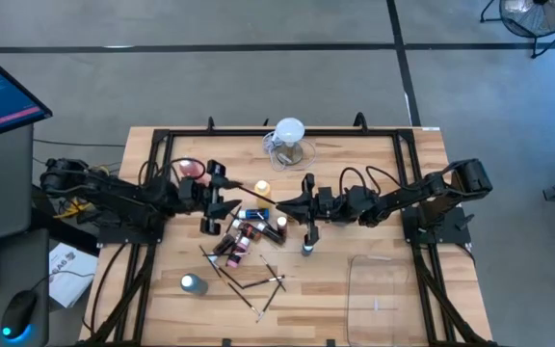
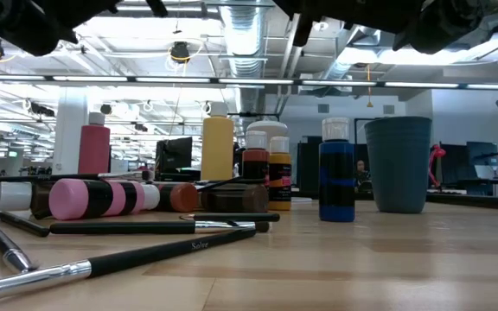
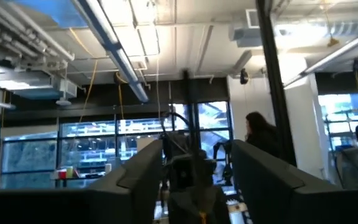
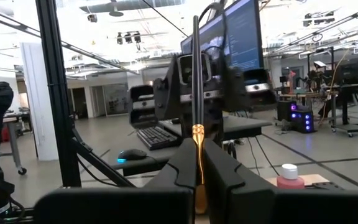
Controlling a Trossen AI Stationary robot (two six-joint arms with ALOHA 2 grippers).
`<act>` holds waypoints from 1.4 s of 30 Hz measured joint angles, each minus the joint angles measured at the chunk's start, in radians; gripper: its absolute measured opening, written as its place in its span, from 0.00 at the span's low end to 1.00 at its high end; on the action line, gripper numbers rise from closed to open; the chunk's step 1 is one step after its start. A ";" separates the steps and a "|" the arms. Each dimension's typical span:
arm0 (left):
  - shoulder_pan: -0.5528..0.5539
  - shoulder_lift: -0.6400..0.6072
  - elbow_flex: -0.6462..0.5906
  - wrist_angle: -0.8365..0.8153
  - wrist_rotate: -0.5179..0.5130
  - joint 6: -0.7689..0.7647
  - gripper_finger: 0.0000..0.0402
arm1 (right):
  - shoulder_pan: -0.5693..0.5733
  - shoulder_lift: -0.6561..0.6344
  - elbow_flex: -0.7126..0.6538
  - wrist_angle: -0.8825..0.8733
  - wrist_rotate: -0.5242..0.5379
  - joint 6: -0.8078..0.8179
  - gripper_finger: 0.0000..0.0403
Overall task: Pick & Place Paint Supplies
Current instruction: Put the top black gold paintbrush into the blue cup
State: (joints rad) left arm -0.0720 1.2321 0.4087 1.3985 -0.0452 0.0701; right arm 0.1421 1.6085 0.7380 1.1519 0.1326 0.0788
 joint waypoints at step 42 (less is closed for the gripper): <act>0.000 0.148 0.096 -0.007 0.042 -0.028 0.01 | 0.002 0.000 -0.002 -0.042 0.050 -0.030 0.03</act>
State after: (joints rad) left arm -0.0715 1.3804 0.5045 1.3912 -0.0032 0.0422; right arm 0.1440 1.6081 0.7364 1.1099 0.1829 0.0488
